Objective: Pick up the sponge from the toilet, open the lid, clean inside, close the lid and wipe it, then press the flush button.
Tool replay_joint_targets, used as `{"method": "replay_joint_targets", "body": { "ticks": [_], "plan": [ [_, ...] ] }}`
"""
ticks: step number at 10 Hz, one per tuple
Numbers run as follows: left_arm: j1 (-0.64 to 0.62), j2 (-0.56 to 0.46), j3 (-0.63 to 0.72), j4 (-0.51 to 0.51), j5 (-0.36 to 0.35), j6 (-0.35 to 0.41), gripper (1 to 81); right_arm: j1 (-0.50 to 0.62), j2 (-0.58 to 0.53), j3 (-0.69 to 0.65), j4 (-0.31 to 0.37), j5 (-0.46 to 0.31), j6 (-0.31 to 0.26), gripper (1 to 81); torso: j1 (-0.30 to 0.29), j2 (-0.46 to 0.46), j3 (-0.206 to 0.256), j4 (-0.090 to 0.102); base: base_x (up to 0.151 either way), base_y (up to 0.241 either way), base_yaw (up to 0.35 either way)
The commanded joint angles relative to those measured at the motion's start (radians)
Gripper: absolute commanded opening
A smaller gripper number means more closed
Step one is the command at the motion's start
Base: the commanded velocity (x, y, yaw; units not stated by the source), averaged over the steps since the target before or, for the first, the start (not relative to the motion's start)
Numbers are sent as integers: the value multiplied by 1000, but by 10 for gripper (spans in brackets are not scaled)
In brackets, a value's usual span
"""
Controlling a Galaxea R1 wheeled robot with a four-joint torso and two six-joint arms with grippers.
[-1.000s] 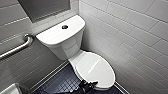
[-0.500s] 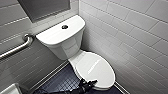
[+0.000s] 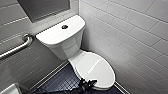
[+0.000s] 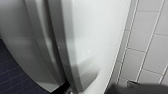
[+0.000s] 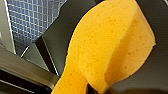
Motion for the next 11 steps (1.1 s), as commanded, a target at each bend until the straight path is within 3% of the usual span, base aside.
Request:
{"method": "replay_joint_targets", "body": {
  "ticks": [1,7,11],
  "plan": [
    [-166,-31,82,66,-130,32,811,-15,-20,6,-25,-75,-1,10,0,0,0,0,0,0,0],
    [-179,-78,217,98,-136,28,811,-8,0,-13,-24,-84,-1,10,0,0,0,0,0,0,0],
    [-189,-143,346,98,-190,24,811,-7,23,-40,-24,-84,0,10,0,0,0,0,0,0,0]
  ]
}}
